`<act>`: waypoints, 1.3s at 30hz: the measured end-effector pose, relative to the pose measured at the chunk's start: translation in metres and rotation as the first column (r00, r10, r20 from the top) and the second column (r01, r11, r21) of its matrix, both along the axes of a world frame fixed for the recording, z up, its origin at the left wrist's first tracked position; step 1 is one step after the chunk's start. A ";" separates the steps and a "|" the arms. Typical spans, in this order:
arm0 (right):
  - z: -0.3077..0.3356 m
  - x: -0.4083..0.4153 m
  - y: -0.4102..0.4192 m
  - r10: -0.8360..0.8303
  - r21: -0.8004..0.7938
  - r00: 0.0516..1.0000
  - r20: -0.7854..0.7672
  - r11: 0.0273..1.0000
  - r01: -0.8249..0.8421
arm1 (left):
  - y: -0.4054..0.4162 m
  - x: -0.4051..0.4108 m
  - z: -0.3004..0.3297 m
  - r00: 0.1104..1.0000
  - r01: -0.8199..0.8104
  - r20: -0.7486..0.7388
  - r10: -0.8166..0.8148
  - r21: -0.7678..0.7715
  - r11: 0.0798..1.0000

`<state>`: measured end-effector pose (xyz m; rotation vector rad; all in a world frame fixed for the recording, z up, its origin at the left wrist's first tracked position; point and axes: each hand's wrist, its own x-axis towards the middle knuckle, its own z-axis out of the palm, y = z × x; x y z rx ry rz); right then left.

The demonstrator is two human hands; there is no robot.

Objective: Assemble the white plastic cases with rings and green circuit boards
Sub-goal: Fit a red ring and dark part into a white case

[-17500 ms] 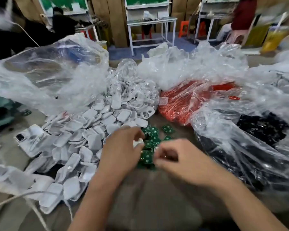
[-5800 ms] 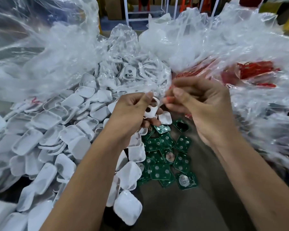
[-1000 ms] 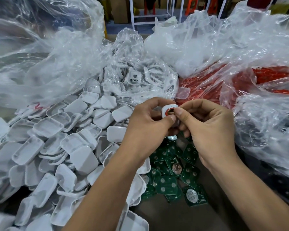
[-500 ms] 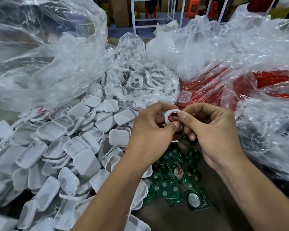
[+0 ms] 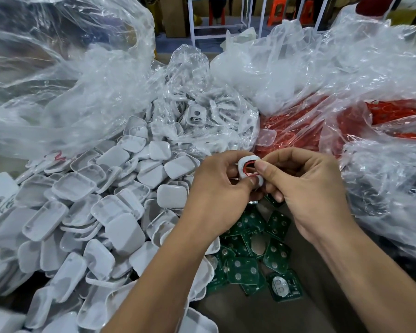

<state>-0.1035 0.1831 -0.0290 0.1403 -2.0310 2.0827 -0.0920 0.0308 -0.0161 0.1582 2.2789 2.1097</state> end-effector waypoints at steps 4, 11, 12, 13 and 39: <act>-0.002 0.001 -0.002 -0.013 0.005 1.000 0.001 1.000 0.013 | -0.002 0.000 0.000 1.000 -0.008 -0.021 0.007 -0.047 0.999; 0.000 0.000 -0.002 0.029 -0.072 0.999 0.038 0.997 -0.026 | -0.002 0.000 0.002 1.000 -0.001 0.013 0.001 -0.005 1.000; 0.001 0.000 -0.002 0.033 -0.081 0.999 0.041 0.996 -0.029 | -0.002 0.000 0.002 1.000 -0.003 0.021 0.003 0.001 1.000; 0.002 0.000 -0.001 0.034 -0.088 0.999 0.041 0.996 -0.030 | -0.002 -0.001 0.002 1.000 -0.005 0.029 0.005 0.008 1.000; 0.000 0.002 -0.004 -0.044 0.010 0.999 -0.019 0.999 0.044 | -0.003 -0.001 0.001 1.000 -0.028 -0.015 0.026 -0.089 0.996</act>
